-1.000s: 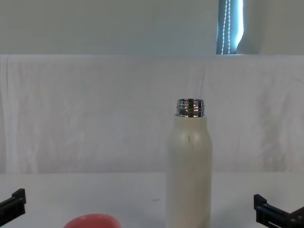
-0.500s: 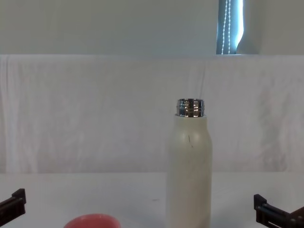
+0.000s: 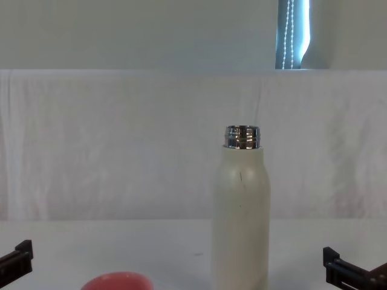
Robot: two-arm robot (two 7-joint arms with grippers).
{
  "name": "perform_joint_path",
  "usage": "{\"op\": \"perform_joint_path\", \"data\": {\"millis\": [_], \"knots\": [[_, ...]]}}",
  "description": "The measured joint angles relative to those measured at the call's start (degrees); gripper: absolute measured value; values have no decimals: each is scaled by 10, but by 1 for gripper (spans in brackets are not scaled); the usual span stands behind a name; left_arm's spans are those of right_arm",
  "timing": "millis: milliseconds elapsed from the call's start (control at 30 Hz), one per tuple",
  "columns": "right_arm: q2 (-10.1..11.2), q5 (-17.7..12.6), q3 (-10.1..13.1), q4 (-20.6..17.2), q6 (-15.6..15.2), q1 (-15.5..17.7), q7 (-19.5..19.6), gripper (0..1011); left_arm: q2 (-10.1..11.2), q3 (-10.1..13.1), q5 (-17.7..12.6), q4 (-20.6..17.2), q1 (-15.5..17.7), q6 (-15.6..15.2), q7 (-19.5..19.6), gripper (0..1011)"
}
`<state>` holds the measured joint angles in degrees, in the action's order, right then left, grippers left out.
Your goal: Grasp the thermos with one hand and pour water into the cup lid.
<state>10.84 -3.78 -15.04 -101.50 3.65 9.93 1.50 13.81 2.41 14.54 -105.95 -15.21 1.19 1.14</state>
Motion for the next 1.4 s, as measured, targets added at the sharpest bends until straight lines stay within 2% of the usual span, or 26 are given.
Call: {"op": "perform_joint_path", "data": {"millis": [233, 433, 767, 1067, 1400], "knots": [[-1, 4, 0, 0, 0, -2, -3, 1001, 0, 0, 0, 0, 0, 0, 0, 1001], [-6, 16, -3, 7, -7, -14, -24, 1001, 0, 0, 0, 0, 0, 0, 0, 1001], [-32, 23, -14, 31, -17, -47, -61, 1001, 0, 0, 0, 0, 0, 0, 0, 1001], [-53, 8, -15, 55, -16, -71, -96, 1001, 0, 0, 0, 0, 0, 0, 0, 1001], [-58, -5, -19, 75, -16, -94, -116, 1001, 0, 0, 0, 0, 0, 0, 0, 1001]]}}
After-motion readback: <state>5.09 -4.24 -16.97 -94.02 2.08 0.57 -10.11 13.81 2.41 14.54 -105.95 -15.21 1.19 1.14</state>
